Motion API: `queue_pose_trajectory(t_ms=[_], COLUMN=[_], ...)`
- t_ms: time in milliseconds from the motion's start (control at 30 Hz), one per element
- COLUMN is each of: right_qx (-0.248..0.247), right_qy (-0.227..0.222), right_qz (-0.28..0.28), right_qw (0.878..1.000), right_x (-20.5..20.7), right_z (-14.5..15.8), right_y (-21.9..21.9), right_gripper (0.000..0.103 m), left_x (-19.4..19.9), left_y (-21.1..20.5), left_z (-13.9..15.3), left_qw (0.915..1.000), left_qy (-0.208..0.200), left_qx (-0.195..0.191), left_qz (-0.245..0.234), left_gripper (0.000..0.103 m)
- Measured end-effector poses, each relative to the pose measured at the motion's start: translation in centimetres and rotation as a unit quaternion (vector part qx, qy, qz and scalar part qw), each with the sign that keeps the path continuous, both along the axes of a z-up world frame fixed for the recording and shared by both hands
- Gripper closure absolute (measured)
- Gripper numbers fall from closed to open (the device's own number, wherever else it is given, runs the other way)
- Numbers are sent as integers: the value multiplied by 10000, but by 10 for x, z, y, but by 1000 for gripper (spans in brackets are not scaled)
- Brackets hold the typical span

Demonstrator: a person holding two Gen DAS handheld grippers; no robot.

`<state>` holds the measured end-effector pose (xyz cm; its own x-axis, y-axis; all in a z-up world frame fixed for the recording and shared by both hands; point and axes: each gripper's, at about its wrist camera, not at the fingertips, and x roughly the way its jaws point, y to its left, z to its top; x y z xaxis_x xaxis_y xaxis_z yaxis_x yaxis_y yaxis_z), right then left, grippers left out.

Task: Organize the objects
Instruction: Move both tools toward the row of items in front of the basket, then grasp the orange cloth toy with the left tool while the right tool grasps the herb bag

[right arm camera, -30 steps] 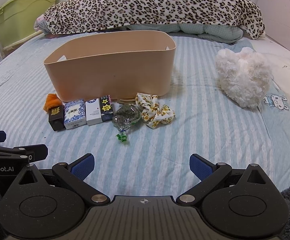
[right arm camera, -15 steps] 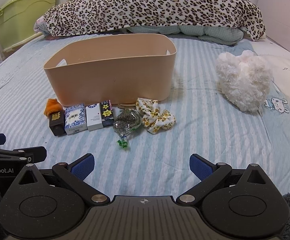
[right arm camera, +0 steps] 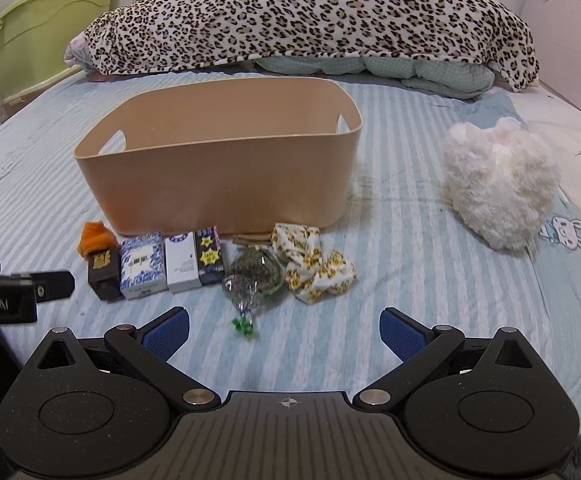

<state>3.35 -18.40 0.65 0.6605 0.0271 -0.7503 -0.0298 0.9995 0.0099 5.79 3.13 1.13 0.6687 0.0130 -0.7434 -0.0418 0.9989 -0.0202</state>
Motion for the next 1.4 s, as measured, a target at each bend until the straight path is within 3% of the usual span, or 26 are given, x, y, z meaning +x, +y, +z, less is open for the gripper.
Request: queue_pose_trajectory(t_ms=[267,400,633,833,900,1033,1100,1200,1267,1400], right_qx=[24,125,421,781,693,576,539,618,654,816], right_qy=[255,543,1144,1285,1316,1195,1098,1039,1003,998], right_qz=[39,67,10,-128,-153,-128,-156,-194,-192,-103], right_qw=[9997,9984,9925,9885,9888,9911,9924,9925,9926,9916], right_x=[35,54,71,84,86,83,80,76,72,64], right_z=[-16,-30,-56,-69,-73,-75,-73,-70,-68,-66], right_y=[0,2,5,10,14,21,21,18,17,16], right_gripper=[0,7,11,19,21,30,47,63,66,69], left_x=[41,59,81,89,93,94,92,89,89,84], left_y=[12,15,31,39,40,42,42,42,41,39], left_z=[-14,-31,-50,-58,-61,-62,-60,-57,-55,-52], left_qw=[9997,9989,9986,9978,9971,9943,9935,9931,9930,9934], left_qy=[166,276,476,507,526,547,514,462,448,420], left_qx=[176,356,-55,-326,-450,-796,-882,-921,-928,-863], left_qz=[-64,-106,-222,-271,-332,-453,-510,-553,-584,-624], left_gripper=[0,0,0,2,19,37,52,70,79,83])
